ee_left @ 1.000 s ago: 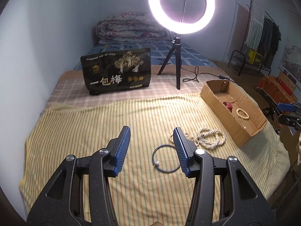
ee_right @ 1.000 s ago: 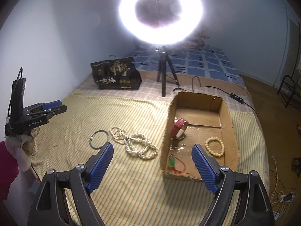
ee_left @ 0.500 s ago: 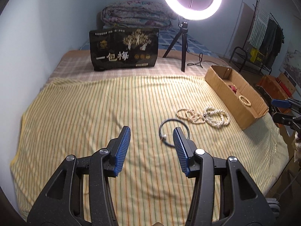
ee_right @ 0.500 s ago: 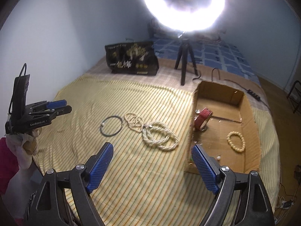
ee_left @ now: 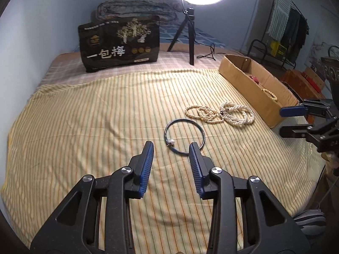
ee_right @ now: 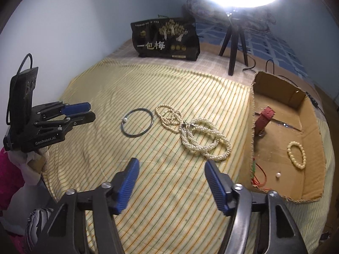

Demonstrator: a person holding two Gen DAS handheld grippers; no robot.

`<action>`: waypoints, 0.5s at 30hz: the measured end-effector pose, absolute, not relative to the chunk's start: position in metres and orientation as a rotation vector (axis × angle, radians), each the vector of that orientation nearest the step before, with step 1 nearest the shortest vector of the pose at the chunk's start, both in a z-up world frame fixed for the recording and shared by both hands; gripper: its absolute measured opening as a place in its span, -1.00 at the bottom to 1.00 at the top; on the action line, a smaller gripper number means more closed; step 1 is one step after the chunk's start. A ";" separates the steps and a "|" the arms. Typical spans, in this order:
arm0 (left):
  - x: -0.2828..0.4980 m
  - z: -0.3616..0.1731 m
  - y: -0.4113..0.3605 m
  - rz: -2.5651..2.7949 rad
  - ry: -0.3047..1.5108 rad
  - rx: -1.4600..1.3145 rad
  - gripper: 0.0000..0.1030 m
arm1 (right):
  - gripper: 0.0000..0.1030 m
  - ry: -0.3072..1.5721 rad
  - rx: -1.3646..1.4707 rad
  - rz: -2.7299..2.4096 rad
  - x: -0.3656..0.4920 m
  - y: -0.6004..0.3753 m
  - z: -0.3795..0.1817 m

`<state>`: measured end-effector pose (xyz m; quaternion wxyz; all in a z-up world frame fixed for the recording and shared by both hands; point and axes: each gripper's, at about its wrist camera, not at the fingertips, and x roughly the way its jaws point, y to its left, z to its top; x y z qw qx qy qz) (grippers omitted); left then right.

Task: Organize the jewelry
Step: 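Move the left tool to the pearl earring inside the black bangle and close on it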

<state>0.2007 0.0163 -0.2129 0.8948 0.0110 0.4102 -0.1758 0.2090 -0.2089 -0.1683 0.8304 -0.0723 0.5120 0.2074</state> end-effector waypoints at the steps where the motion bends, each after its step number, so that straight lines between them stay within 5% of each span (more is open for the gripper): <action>1: 0.203 -0.215 0.014 -0.370 0.855 0.030 -0.42 | 0.16 1.093 -0.156 0.440 0.212 -0.208 -0.172; 8: 0.220 -0.234 0.001 -0.417 0.880 0.090 -0.54 | -0.13 1.139 -0.154 0.441 0.230 -0.207 -0.195; 15: 0.234 -0.253 -0.013 -0.447 0.900 0.171 -0.61 | -0.21 1.172 -0.171 0.431 0.247 -0.206 -0.215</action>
